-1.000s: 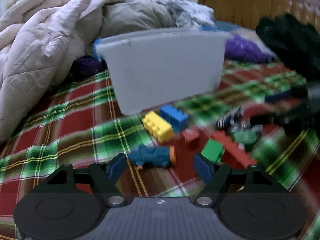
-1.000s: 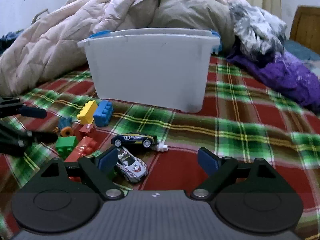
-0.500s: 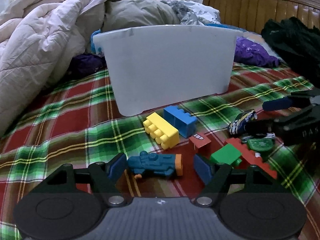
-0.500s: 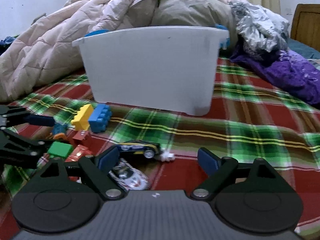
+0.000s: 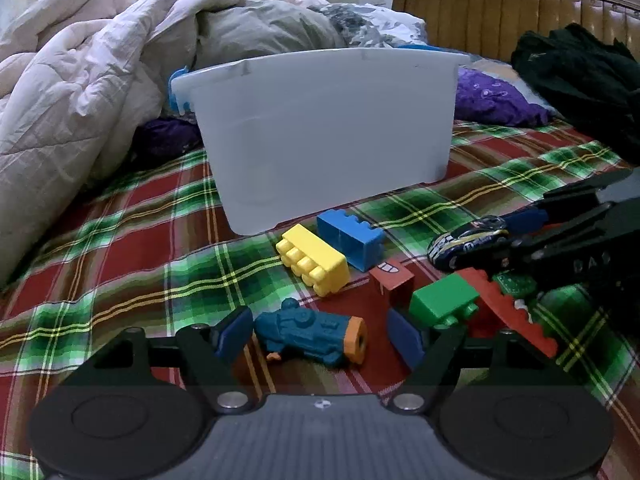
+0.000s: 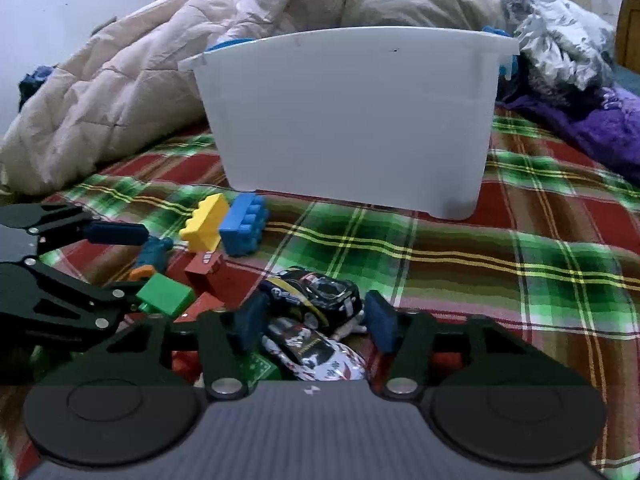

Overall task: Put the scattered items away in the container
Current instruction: 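Lower both grippers back toward the scattered toys, then grasp the blue-orange toy with the left gripper while the right grasps the white race car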

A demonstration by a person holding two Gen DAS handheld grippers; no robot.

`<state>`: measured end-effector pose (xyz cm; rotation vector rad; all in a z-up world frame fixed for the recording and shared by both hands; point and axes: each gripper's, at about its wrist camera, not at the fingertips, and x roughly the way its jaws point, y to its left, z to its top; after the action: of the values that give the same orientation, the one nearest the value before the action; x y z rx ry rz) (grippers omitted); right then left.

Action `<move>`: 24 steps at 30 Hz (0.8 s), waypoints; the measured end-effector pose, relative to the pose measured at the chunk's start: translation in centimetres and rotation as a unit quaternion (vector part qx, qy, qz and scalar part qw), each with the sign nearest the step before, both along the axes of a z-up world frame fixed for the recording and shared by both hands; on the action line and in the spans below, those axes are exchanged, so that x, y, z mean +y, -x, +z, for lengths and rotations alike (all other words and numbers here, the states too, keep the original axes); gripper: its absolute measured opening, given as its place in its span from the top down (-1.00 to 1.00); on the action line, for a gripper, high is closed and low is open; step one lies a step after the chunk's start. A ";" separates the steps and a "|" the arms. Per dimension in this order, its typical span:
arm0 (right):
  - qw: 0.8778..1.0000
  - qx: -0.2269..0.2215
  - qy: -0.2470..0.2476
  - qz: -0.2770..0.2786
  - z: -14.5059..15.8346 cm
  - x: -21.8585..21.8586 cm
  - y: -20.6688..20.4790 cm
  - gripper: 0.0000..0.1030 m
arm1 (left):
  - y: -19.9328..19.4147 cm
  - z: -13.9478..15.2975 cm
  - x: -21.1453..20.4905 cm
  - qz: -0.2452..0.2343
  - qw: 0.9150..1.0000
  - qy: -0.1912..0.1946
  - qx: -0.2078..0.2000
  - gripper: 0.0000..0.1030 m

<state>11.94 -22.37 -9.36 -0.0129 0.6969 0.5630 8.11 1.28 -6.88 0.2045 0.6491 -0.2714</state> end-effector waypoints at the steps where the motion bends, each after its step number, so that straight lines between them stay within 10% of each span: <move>1: 1.000 0.005 -0.006 -0.004 0.0 -0.4 0.0 -0.03 | 0.0 0.0 0.1 0.001 1.000 0.002 0.001 -0.50; 16: 0.999 0.031 -0.008 -0.028 0.2 -0.8 0.1 -0.16 | -0.1 -0.4 -0.4 -0.006 1.000 0.015 0.005 -0.50; 24: 0.999 0.035 -0.014 -0.024 0.2 -0.4 -0.3 0.16 | -0.9 -0.6 -0.4 -0.007 0.999 0.034 0.015 -0.20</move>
<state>12.28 -22.75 -9.20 0.0495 0.7557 0.5297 8.98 0.87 -7.46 0.1390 0.6675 -0.3101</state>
